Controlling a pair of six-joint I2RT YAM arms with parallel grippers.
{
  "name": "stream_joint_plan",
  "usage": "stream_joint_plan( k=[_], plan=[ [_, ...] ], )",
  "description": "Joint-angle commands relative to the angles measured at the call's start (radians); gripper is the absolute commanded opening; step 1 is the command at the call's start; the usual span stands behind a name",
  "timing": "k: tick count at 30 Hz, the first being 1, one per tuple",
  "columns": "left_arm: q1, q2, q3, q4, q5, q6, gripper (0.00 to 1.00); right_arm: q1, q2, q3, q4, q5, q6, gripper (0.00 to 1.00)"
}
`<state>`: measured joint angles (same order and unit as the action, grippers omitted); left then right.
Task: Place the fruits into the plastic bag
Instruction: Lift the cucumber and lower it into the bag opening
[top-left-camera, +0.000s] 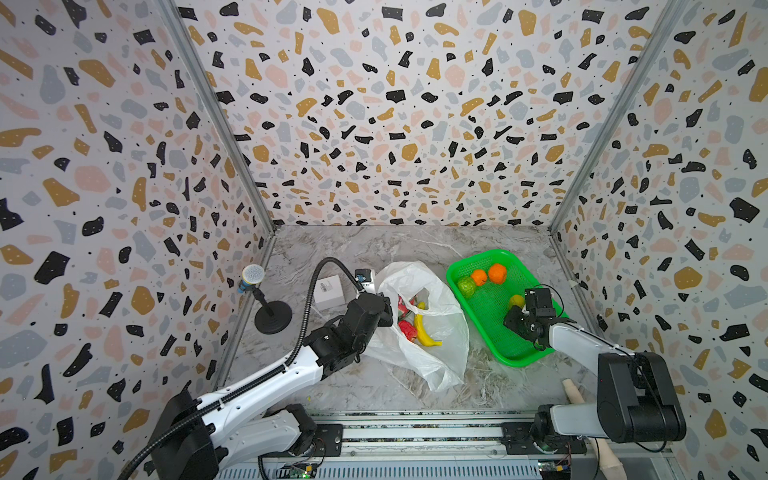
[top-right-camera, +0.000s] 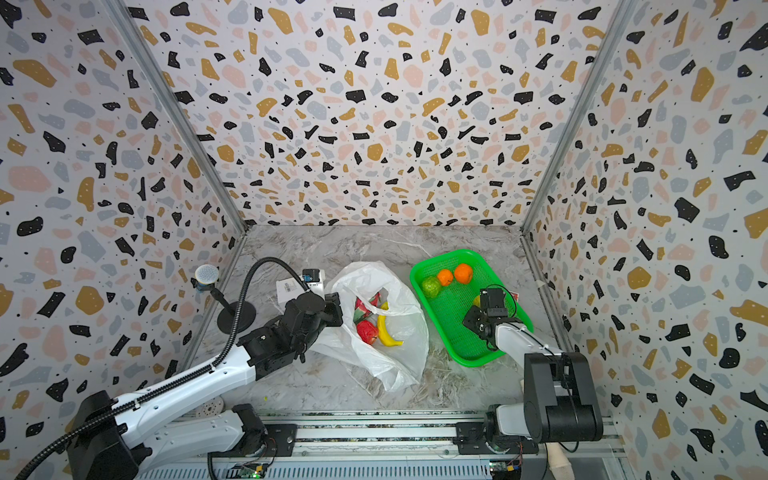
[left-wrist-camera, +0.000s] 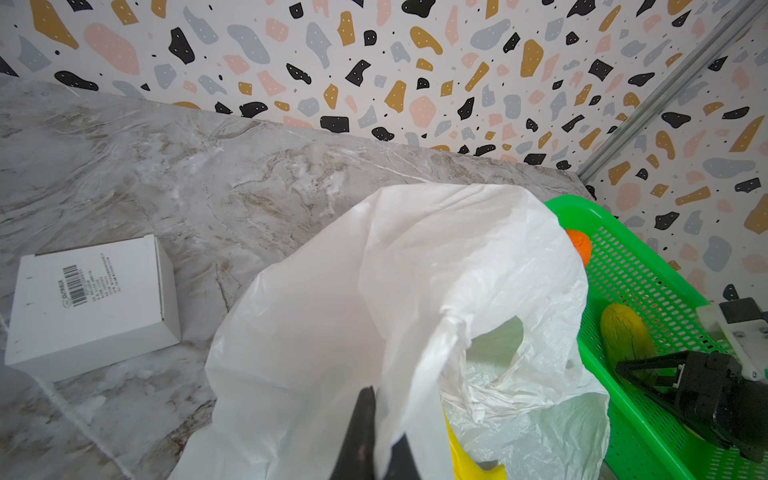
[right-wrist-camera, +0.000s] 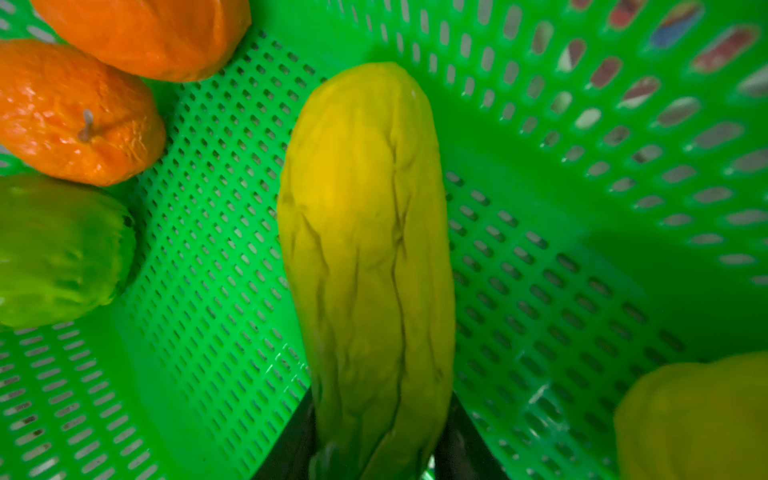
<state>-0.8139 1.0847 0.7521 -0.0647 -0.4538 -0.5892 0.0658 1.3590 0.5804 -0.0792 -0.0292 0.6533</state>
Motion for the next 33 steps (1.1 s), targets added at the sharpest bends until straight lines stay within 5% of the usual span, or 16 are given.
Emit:
stream_joint_plan(
  k=[1, 6, 15, 22, 27, 33],
  plan=[
    [-0.003, 0.006, -0.003, 0.033, -0.008, -0.004, 0.0, 0.028, -0.054, 0.008, -0.024, 0.011, 0.005, 0.35],
    [-0.003, 0.012, -0.001, 0.033, -0.003, -0.001, 0.0, 0.155, -0.149, 0.063, -0.054, -0.018, -0.022, 0.33],
    [-0.003, 0.012, -0.003, 0.033, 0.003, 0.002, 0.0, 0.543, -0.392, 0.071, -0.042, -0.092, -0.217, 0.32],
    [-0.002, 0.026, 0.006, 0.032, 0.01, 0.008, 0.0, 0.781, -0.282, 0.118, -0.157, -0.123, -0.44, 0.32],
    [-0.003, 0.022, 0.005, 0.029, 0.009, 0.009, 0.0, 0.829, -0.155, 0.161, -0.182, -0.097, -0.464, 0.32],
    [-0.003, 0.014, 0.001, 0.028, 0.005, 0.011, 0.0, 0.764, -0.033, 0.21, -0.184, 0.105, -0.361, 0.32]
  ],
)
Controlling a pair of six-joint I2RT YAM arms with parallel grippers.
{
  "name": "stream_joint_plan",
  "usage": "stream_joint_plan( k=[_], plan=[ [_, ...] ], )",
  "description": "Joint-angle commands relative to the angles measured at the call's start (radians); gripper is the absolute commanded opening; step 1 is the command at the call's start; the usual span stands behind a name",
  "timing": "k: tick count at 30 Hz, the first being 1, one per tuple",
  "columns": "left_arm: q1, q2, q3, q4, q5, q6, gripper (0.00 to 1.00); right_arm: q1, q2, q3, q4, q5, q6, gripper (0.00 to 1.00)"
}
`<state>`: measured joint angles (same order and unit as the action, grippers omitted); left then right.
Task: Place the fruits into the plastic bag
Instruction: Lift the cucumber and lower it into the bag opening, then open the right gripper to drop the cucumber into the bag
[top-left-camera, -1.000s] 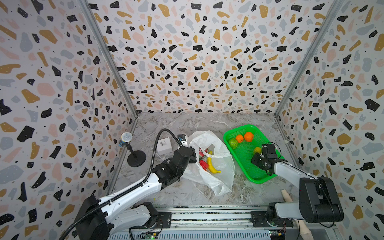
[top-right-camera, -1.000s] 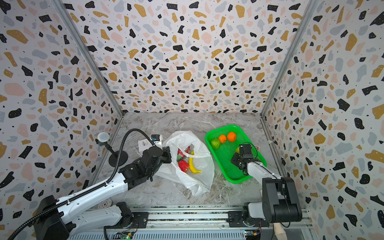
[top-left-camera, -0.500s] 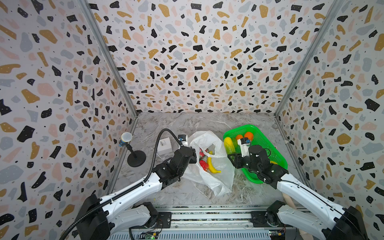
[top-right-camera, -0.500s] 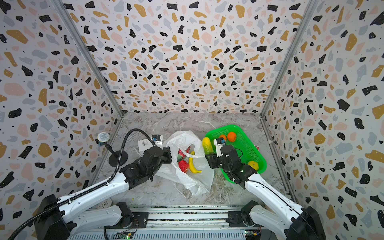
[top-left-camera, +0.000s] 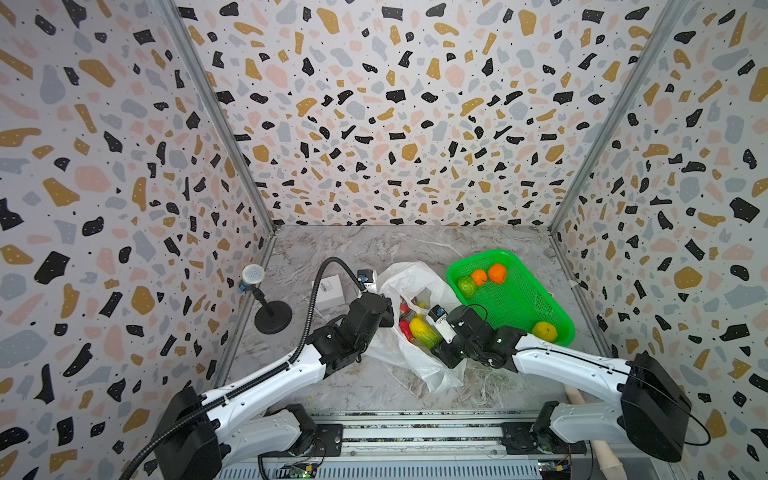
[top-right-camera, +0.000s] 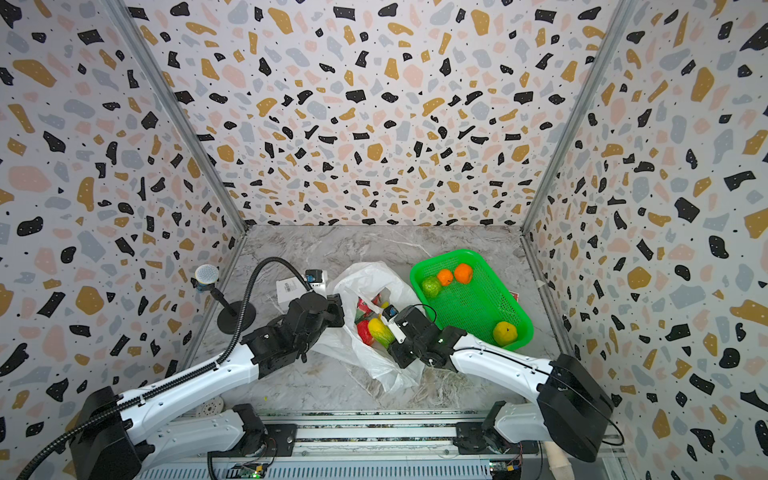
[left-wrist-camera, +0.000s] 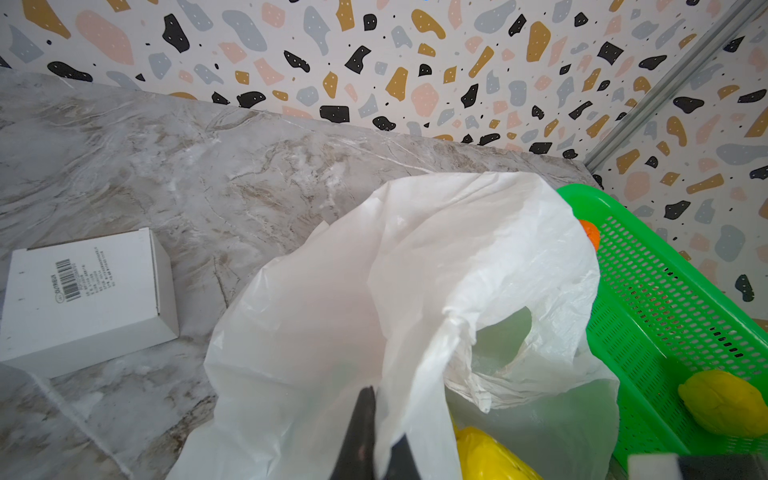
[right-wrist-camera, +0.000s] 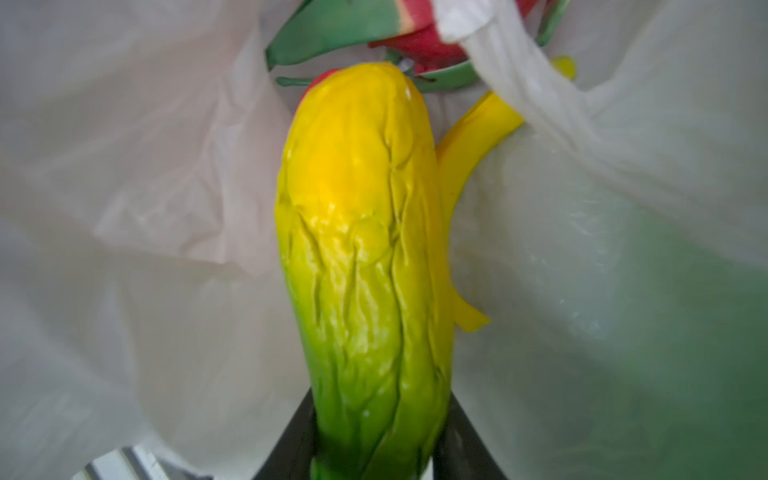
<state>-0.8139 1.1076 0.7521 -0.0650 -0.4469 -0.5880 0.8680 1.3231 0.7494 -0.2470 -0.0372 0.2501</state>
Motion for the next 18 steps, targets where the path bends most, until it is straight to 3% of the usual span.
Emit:
stream_joint_plan(
  k=[1, 6, 13, 15, 18],
  plan=[
    [-0.003, -0.011, 0.001, 0.028, -0.001, 0.011, 0.0, -0.061, 0.005, 0.038, 0.001, 0.114, 0.058, 0.32],
    [-0.004, -0.009, 0.003, 0.03, -0.001, 0.013, 0.0, -0.174, 0.067, 0.051, 0.074, 0.112, 0.183, 0.35],
    [-0.002, -0.016, 0.005, 0.025, -0.002, 0.014, 0.0, -0.183, 0.218, 0.173, 0.048, 0.103, 0.176, 0.38],
    [-0.003, -0.02, 0.004, 0.022, -0.003, 0.014, 0.0, -0.183, 0.232, 0.184, 0.052, 0.092, 0.17, 0.43],
    [-0.003, -0.024, 0.001, 0.024, -0.006, 0.013, 0.0, -0.181, 0.233, 0.193, 0.052, 0.055, 0.165, 0.6]
  ],
)
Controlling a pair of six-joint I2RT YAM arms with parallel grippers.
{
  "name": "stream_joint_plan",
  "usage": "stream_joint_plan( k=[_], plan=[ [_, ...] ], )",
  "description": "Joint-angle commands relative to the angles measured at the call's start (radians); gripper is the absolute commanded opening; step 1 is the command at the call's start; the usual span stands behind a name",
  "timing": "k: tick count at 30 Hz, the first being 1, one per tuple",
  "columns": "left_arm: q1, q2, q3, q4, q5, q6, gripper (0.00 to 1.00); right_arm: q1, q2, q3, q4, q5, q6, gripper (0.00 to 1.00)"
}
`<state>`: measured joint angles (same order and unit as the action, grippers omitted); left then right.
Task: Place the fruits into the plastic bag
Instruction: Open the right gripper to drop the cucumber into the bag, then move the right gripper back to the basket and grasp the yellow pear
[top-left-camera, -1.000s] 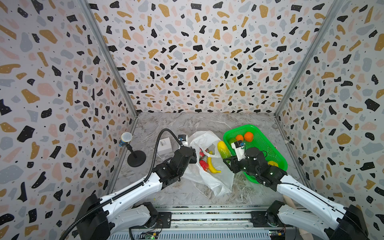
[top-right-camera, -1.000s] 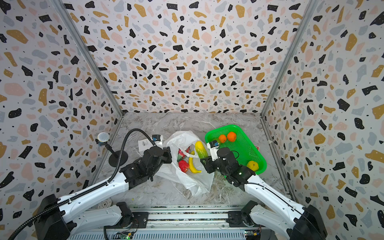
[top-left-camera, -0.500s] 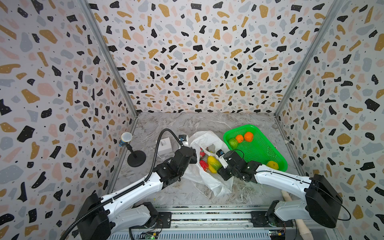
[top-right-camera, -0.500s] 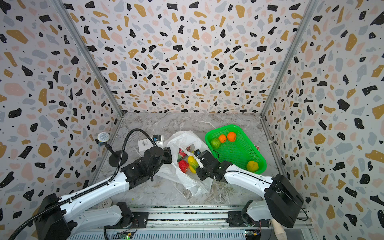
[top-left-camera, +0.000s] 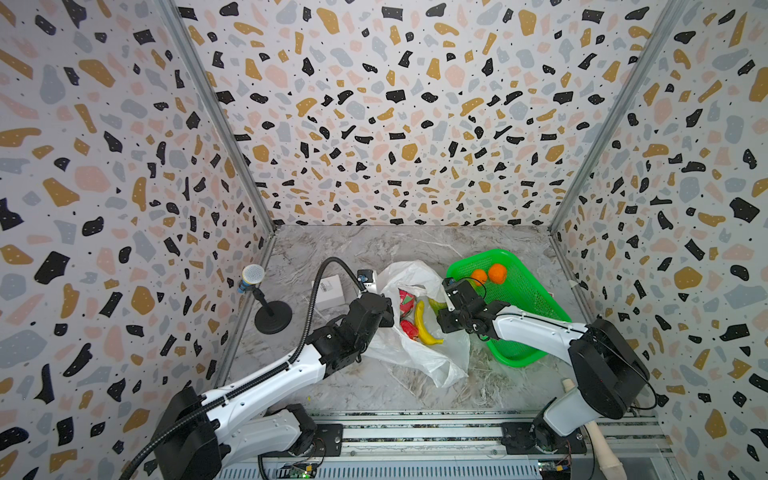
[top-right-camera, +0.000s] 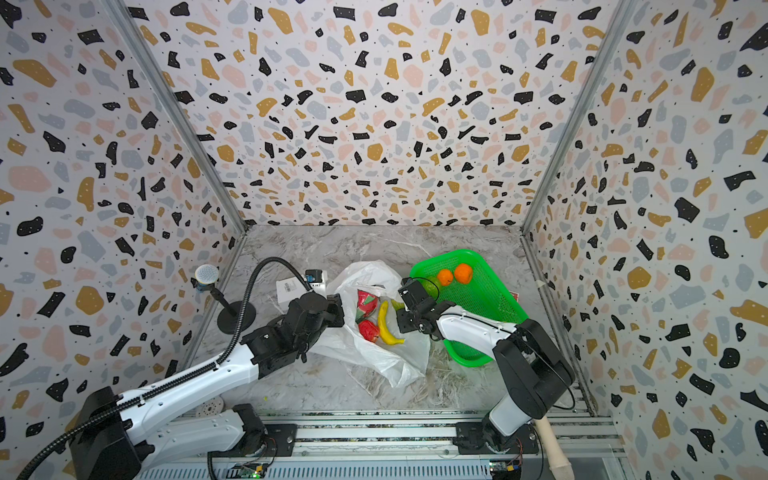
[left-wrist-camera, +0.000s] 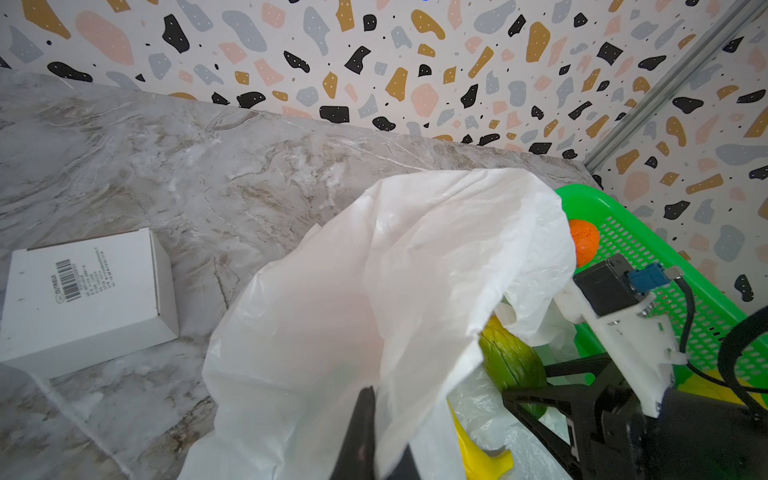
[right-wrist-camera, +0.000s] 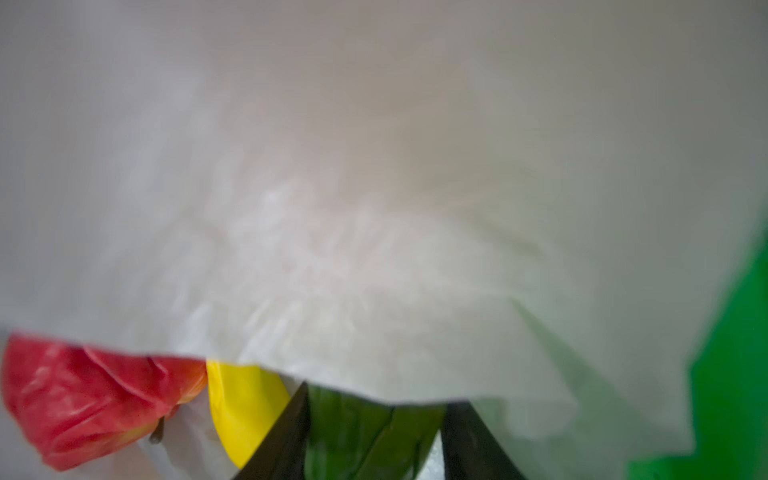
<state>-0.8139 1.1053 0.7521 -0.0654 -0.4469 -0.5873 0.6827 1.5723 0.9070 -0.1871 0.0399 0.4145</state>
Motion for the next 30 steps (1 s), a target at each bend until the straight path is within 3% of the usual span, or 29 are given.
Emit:
stream_joint_plan(
  k=[1, 5, 11, 17, 23, 30],
  plan=[
    [-0.003, -0.021, 0.001, 0.024, -0.007, 0.012, 0.0, 0.003, -0.023, 0.035, -0.007, -0.035, 0.001, 0.66],
    [-0.003, -0.014, 0.004, 0.025, 0.0, 0.012, 0.0, 0.005, -0.084, 0.009, 0.017, -0.067, 0.01, 0.81],
    [-0.003, -0.007, 0.004, 0.029, 0.003, 0.012, 0.0, 0.004, -0.244, -0.06, 0.043, -0.052, 0.04, 0.82],
    [-0.004, -0.009, 0.0, 0.032, 0.001, 0.006, 0.0, -0.019, -0.451, -0.134, -0.019, 0.086, 0.094, 0.82],
    [-0.003, -0.004, -0.003, 0.041, 0.005, 0.007, 0.0, -0.171, -0.564, -0.148, -0.115, 0.147, 0.132, 0.82],
    [-0.003, -0.017, -0.017, 0.051, 0.0, 0.006, 0.0, -0.47, -0.451, -0.034, -0.343, 0.304, 0.189, 0.89]
  ],
)
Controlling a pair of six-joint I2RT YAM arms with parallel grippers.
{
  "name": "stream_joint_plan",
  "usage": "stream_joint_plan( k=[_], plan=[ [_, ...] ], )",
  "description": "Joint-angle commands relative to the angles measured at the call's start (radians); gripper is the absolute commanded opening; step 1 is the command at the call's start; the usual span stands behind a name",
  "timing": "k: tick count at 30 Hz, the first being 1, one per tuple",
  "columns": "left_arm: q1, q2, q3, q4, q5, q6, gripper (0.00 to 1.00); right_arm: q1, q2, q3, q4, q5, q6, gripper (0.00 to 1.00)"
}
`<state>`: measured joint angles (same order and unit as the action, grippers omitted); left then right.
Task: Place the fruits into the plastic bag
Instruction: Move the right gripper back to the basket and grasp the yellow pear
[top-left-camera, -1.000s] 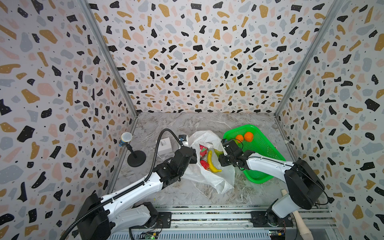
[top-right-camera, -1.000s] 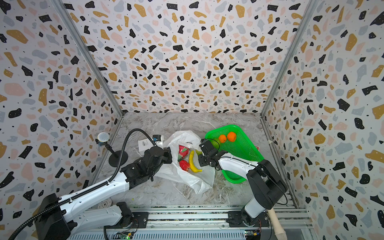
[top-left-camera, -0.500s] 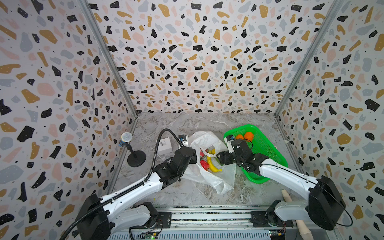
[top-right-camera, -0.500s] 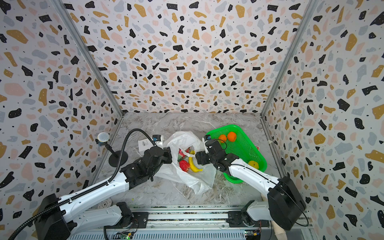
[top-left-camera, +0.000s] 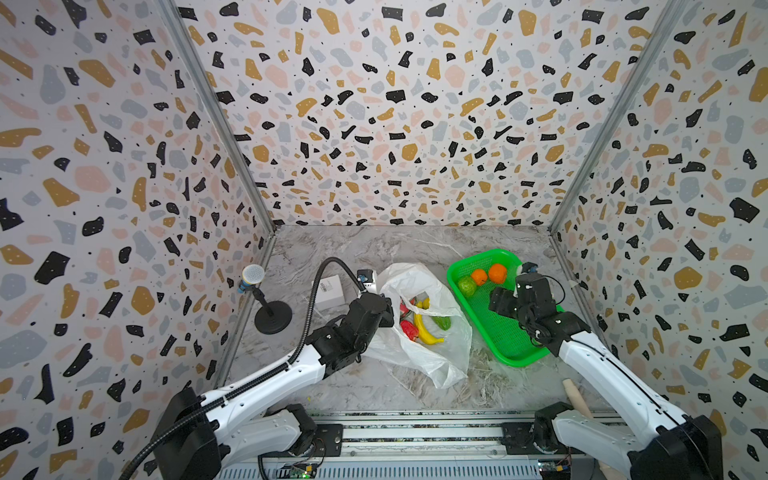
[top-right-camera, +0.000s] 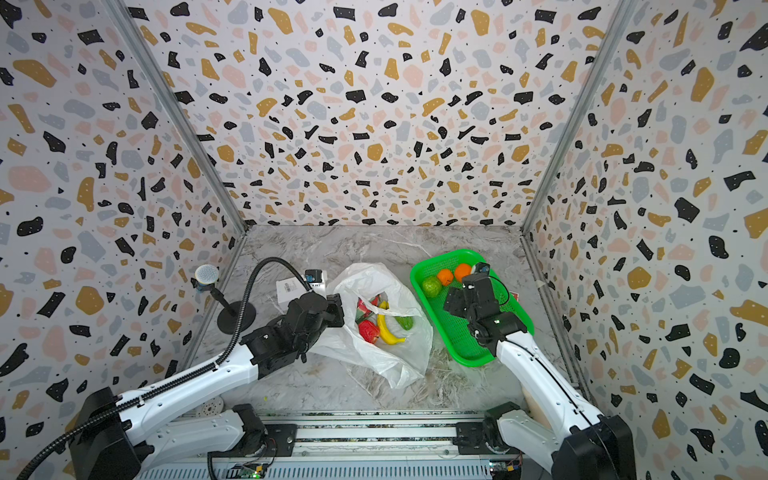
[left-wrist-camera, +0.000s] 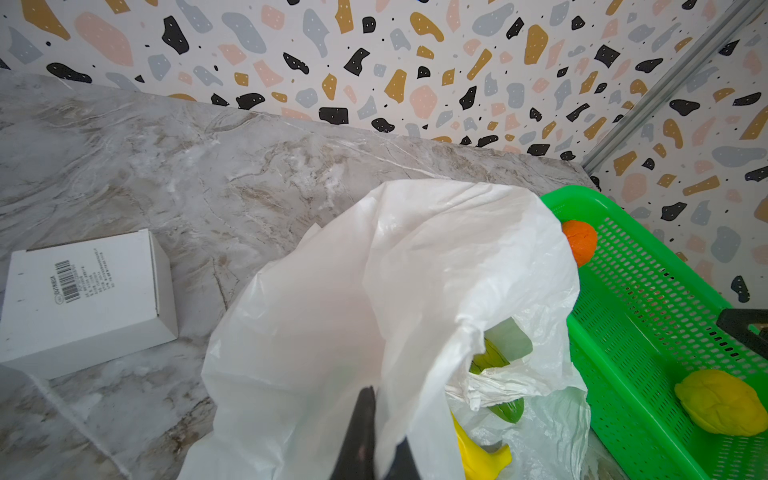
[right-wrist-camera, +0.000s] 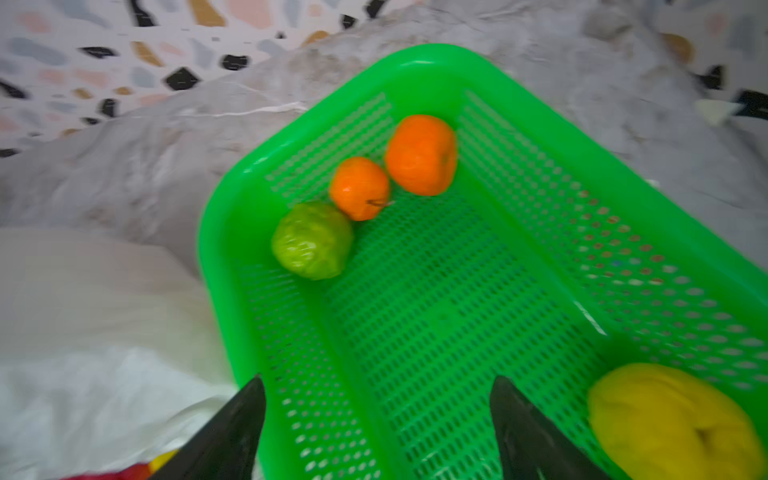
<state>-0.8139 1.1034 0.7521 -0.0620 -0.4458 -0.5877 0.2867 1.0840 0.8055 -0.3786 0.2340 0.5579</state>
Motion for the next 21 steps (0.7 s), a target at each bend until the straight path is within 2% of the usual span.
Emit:
stream_joint_plan(
  k=[1, 4, 10, 21],
  plan=[
    [-0.003, -0.017, -0.02, 0.049, -0.001, 0.006, 0.0, -0.101, 0.054, 0.08, -0.177, 0.127, 0.058, 0.91],
    [-0.003, -0.022, -0.026, 0.054, -0.008, 0.006, 0.0, -0.173, 0.079, 0.076, -0.213, 0.127, 0.086, 0.94],
    [-0.003, -0.031, -0.04, 0.064, -0.016, 0.006, 0.0, -0.294, 0.088, 0.002, -0.196, 0.01, 0.105, 0.95],
    [-0.003, -0.048, -0.057, 0.073, -0.027, 0.005, 0.0, -0.316, 0.183, -0.067, -0.103, -0.11, 0.084, 0.94]
  ],
)
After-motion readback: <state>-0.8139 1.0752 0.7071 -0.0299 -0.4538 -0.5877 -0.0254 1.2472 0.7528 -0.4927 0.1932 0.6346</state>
